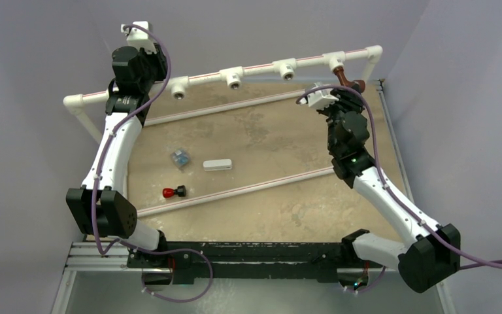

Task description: Install the water faucets

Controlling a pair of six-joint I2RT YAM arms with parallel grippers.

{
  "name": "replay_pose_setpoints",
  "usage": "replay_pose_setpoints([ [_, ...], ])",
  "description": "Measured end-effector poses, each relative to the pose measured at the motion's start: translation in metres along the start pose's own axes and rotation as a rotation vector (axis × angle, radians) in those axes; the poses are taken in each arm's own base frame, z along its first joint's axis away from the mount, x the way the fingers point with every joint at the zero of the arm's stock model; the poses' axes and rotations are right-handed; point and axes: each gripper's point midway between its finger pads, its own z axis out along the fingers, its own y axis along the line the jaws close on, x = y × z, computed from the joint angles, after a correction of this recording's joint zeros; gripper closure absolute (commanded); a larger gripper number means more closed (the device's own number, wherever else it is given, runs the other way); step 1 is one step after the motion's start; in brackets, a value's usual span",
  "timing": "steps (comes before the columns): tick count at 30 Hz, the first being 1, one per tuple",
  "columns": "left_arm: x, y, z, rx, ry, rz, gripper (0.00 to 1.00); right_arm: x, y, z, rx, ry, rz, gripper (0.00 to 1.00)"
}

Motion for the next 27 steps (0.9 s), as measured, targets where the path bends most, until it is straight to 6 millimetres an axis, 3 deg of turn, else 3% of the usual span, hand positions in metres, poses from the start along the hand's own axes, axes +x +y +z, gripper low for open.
replay_pose_setpoints([
  [6, 0.000, 0.000, 0.000, 0.000, -0.001, 0.000, 0.71, -0.002, 0.004, 0.001, -0.036, 0.007, 0.233, 1.00],
  [21, -0.002, 0.001, 0.000, -0.002, -0.006, 0.000, 0.71, -0.017, 0.021, 0.004, -0.094, 0.056, 1.075, 1.00],
  [27, -0.002, 0.004, 0.001, -0.010, -0.010, 0.000, 0.71, -0.033, 0.028, -0.002, -0.152, 0.074, 1.443, 1.00],
])
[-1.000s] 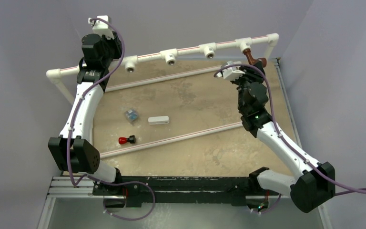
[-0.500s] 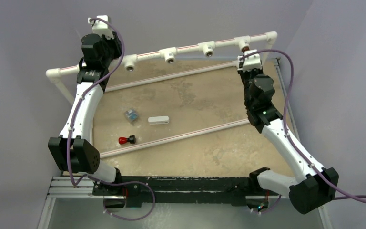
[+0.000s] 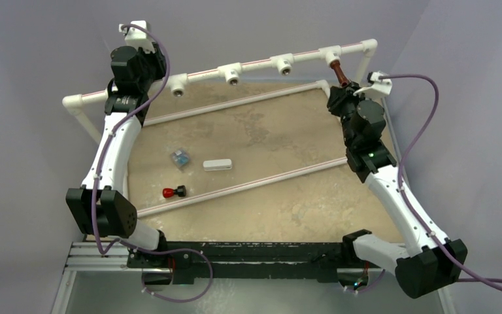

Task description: Install the water faucets

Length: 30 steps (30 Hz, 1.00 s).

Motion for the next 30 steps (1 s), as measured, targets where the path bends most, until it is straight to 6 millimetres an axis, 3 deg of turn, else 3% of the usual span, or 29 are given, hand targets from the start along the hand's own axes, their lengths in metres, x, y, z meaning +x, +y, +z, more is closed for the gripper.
replay_pose_setpoints([
  [4, 0.000, 0.000, 0.000, 0.000, 0.002, 0.000, 0.71, -0.005, 0.020, -0.007, -0.075, 0.008, 0.171, 1.00],
  [7, 0.001, 0.000, 0.000, 0.001, 0.003, 0.000, 0.71, -0.023, 0.038, -0.012, -0.142, -0.020, 0.239, 1.00],
  [11, 0.001, 0.000, 0.000, 0.001, 0.004, 0.000, 0.71, -0.055, 0.047, -0.021, -0.187, -0.089, 0.256, 0.85],
  [13, 0.001, 0.000, 0.000, 0.001, 0.004, -0.001, 0.71, -0.065, 0.047, -0.028, -0.196, -0.113, 0.242, 0.70],
  [16, 0.001, 0.000, 0.000, 0.001, 0.004, 0.000, 0.71, -0.082, 0.046, -0.039, -0.203, -0.158, 0.194, 0.49],
  [21, 0.001, 0.000, 0.000, 0.001, 0.004, -0.001, 0.71, -0.104, 0.037, -0.048, -0.174, -0.224, 0.077, 0.29],
  [25, 0.001, 0.000, 0.000, 0.002, 0.004, 0.000, 0.71, -0.106, 0.030, -0.049, -0.154, -0.239, -0.074, 0.19],
  [30, 0.001, 0.000, 0.000, 0.002, 0.004, 0.000, 0.71, -0.091, 0.024, -0.037, -0.145, -0.206, -0.326, 0.13],
])
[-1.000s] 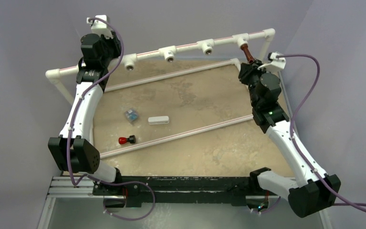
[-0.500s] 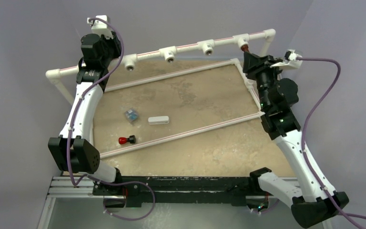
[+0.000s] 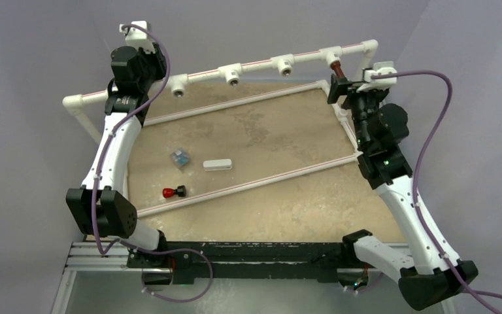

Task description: Install the water faucets

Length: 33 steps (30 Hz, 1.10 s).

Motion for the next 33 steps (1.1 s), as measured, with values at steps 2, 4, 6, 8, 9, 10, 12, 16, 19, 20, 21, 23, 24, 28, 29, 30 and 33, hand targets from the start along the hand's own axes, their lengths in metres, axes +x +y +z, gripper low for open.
replay_pose_setpoints([
  [2, 0.000, 0.000, 0.000, 0.000, 0.001, 0.000, 0.71, 0.012, 0.001, 0.006, -0.019, 0.029, -0.108, 0.12],
  [4, 0.000, 0.000, 0.000, 0.000, 0.000, 0.000, 0.71, 0.027, 0.001, 0.010, -0.036, 0.058, -0.208, 0.11],
  [6, 0.000, 0.000, 0.000, 0.000, 0.000, 0.000, 0.71, 0.046, -0.002, 0.011, -0.045, 0.092, -0.317, 0.11],
  [8, 0.000, 0.000, 0.000, 0.000, 0.000, 0.000, 0.71, 0.064, -0.006, 0.012, -0.049, 0.120, -0.414, 0.13],
  [9, 0.000, 0.000, 0.000, 0.000, 0.000, 0.000, 0.71, 0.072, -0.008, 0.013, -0.047, 0.135, -0.458, 0.15],
  [10, 0.000, 0.000, 0.000, 0.000, 0.000, 0.000, 0.71, 0.077, -0.010, 0.013, -0.047, 0.146, -0.490, 0.17],
  [12, 0.000, 0.000, 0.000, 0.001, 0.000, 0.000, 0.71, 0.088, -0.012, 0.017, -0.047, 0.162, -0.557, 0.23],
  [16, 0.000, 0.000, 0.000, 0.000, 0.000, 0.000, 0.71, 0.102, -0.015, 0.025, -0.037, 0.170, -0.634, 0.28],
  [19, 0.000, 0.000, 0.000, 0.000, 0.000, 0.000, 0.71, 0.106, -0.015, 0.029, -0.034, 0.162, -0.659, 0.31],
  [20, 0.000, 0.000, 0.000, 0.001, 0.000, 0.000, 0.71, 0.107, -0.015, 0.031, -0.032, 0.157, -0.665, 0.33],
  [21, 0.000, 0.000, 0.000, 0.000, 0.000, 0.000, 0.71, 0.106, -0.015, 0.033, -0.029, 0.149, -0.670, 0.34],
  [23, 0.000, 0.000, 0.000, 0.000, 0.000, 0.000, 0.71, 0.104, -0.015, 0.036, -0.023, 0.135, -0.673, 0.41],
  [24, 0.000, 0.000, 0.000, 0.000, 0.000, 0.000, 0.71, 0.103, -0.015, 0.037, -0.020, 0.129, -0.674, 0.45],
  [28, 0.000, 0.000, 0.000, 0.000, 0.000, 0.000, 0.71, 0.100, -0.017, 0.041, 0.005, 0.109, -0.671, 0.67],
  [29, 0.000, 0.000, 0.000, 0.000, 0.000, 0.000, 0.71, 0.099, -0.018, 0.042, 0.016, 0.105, -0.668, 0.75],
  [30, 0.000, 0.000, 0.000, 0.000, 0.000, 0.000, 0.71, 0.097, -0.020, 0.042, 0.025, 0.098, -0.649, 0.83],
  [33, 0.000, 0.001, 0.000, -0.004, -0.001, 0.000, 0.71, 0.098, -0.019, 0.042, 0.021, 0.097, -0.597, 1.00],
])
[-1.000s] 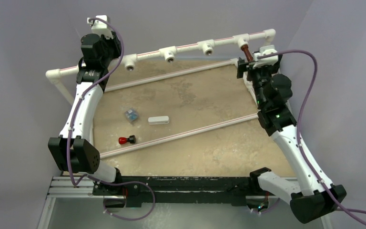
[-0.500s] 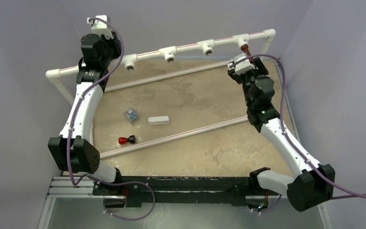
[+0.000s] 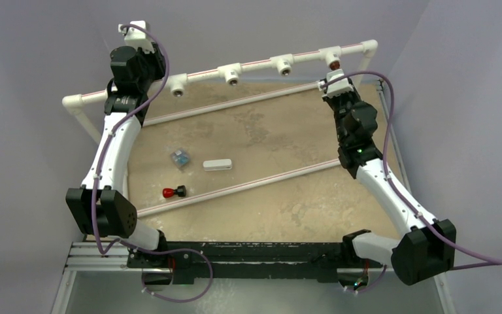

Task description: Install the water faucets

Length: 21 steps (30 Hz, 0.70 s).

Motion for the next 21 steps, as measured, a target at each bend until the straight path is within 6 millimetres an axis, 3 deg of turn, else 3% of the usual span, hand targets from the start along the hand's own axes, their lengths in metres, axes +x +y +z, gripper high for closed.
replay_pose_setpoints([
  [7, -0.0001, 0.0002, 0.0001, 0.003, 0.000, -0.001, 0.71, 0.0002, -0.0015, 0.0004, -0.028, -0.015, 0.075, 1.00],
  [21, -0.0001, -0.0016, 0.0000, 0.015, 0.001, -0.003, 0.71, -0.0042, -0.0044, 0.0013, -0.129, -0.075, 0.478, 1.00],
])
